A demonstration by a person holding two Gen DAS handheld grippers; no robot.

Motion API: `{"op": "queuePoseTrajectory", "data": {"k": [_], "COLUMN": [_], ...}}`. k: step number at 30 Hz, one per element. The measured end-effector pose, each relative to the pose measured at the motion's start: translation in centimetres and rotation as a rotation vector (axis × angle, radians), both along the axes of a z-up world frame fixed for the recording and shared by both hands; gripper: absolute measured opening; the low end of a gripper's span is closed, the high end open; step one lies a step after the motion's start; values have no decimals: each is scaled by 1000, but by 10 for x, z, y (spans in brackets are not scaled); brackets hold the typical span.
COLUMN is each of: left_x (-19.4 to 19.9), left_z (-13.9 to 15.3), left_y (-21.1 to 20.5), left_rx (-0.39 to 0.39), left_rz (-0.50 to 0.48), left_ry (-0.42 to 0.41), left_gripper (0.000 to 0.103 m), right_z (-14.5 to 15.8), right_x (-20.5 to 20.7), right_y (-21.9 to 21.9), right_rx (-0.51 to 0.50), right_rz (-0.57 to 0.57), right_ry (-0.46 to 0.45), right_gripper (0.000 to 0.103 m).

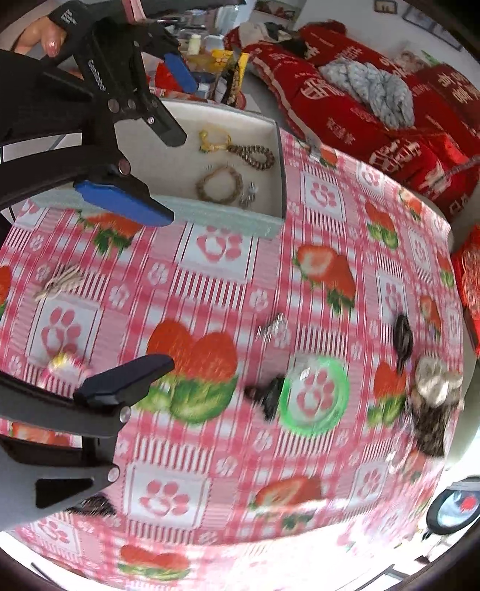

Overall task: Organize jewelry
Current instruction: 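Grasp the black beaded hair clip with the right tool while the left tool grasps the small black clip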

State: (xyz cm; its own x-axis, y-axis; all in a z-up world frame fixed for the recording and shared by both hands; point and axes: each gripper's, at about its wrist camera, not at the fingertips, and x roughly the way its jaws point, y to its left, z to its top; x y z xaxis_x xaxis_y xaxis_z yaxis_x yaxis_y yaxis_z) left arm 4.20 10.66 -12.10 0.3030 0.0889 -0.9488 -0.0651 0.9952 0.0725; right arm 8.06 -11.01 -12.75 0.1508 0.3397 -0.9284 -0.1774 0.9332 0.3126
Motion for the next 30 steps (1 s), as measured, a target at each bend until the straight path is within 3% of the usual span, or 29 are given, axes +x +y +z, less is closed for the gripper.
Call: {"op": "queuePoseTrajectory", "data": {"k": [15, 30], "left_x": [5, 35], "left_z": [-2, -25], "left_y": [-99, -160], "left_rx": [-93, -127], "left_rz": [-175, -219], "left_ry": [40, 66], "left_gripper": [103, 103], "right_z": [-11, -41], "right_x": [-31, -58], "right_y": [-121, -177], "right_rx": [-128, -228], "right_rz": [-191, -221], "right_ry": [37, 87], "right_gripper": [75, 75]}}
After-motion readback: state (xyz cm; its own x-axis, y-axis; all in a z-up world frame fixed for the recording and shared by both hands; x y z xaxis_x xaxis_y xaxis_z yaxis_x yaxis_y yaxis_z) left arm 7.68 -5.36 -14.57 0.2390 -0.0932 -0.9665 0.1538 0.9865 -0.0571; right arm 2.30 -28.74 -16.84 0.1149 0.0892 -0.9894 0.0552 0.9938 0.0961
